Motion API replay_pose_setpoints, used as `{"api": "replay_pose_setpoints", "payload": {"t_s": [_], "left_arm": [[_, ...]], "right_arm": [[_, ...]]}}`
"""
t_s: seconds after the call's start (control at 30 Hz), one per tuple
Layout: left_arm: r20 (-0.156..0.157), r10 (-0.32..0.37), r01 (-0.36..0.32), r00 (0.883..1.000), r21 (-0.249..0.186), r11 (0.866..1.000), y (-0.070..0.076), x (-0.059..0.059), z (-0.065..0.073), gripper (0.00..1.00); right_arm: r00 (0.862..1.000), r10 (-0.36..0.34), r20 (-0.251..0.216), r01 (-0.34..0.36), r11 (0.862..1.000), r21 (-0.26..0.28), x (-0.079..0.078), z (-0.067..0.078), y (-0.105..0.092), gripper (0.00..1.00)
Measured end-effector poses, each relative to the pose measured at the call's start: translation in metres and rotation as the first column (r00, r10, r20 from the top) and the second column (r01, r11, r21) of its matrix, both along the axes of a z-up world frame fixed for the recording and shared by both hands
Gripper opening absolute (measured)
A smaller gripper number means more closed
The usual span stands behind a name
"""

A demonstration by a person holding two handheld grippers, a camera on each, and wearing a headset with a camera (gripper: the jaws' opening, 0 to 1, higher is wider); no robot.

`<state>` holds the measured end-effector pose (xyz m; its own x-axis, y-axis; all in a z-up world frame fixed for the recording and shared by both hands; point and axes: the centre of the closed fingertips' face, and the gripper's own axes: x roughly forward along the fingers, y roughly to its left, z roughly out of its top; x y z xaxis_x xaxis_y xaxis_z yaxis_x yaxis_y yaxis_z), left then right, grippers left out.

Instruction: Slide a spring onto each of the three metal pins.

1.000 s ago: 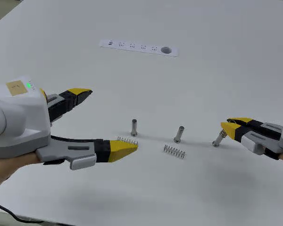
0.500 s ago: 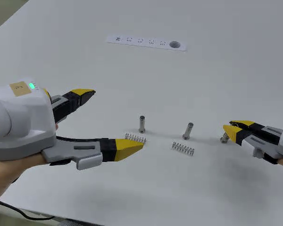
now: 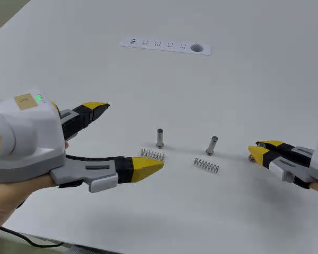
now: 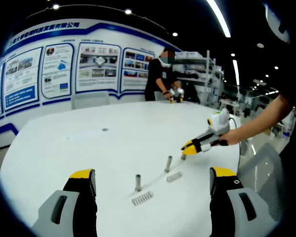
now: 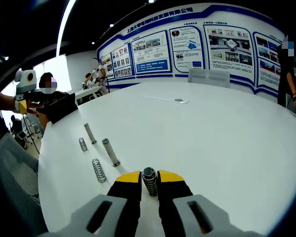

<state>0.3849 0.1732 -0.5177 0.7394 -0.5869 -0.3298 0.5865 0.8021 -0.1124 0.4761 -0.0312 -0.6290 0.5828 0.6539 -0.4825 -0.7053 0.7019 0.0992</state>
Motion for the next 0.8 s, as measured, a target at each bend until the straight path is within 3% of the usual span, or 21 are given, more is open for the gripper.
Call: {"api": "replay_pose_setpoints", "payload": {"t_s": [0.27,0.53,0.57,0.7,0.8], "left_arm": [[0.003,-0.013,0.013,1.0,0.006,1.0,-0.004,0.0,0.002,0.98],[0.01,-0.027,0.027,1.0,0.001,1.0,-0.009,-0.001,0.004,0.98],[0.012,-0.03,0.03,0.999,-0.003,1.0,-0.01,-0.001,0.005,0.98],[0.005,-0.051,0.051,0.999,-0.012,0.999,-0.014,-0.005,0.006,0.94],[0.004,-0.061,0.061,0.998,-0.012,0.998,-0.015,-0.008,0.005,0.91]], "right_arm": [[1.0,0.011,0.007,-0.011,1.0,-0.012,-0.004,0.002,-0.004,0.17],[0.997,0.002,0.076,-0.001,1.0,-0.007,-0.001,0.035,-0.007,0.22],[0.994,0.015,0.108,-0.013,1.0,-0.02,-0.001,0.044,-0.006,0.23],[0.985,0.09,0.147,-0.089,0.996,-0.015,-0.009,0.064,0.011,0.24],[0.968,0.193,0.161,-0.19,0.981,-0.035,-0.024,0.07,0.032,0.24]]}}
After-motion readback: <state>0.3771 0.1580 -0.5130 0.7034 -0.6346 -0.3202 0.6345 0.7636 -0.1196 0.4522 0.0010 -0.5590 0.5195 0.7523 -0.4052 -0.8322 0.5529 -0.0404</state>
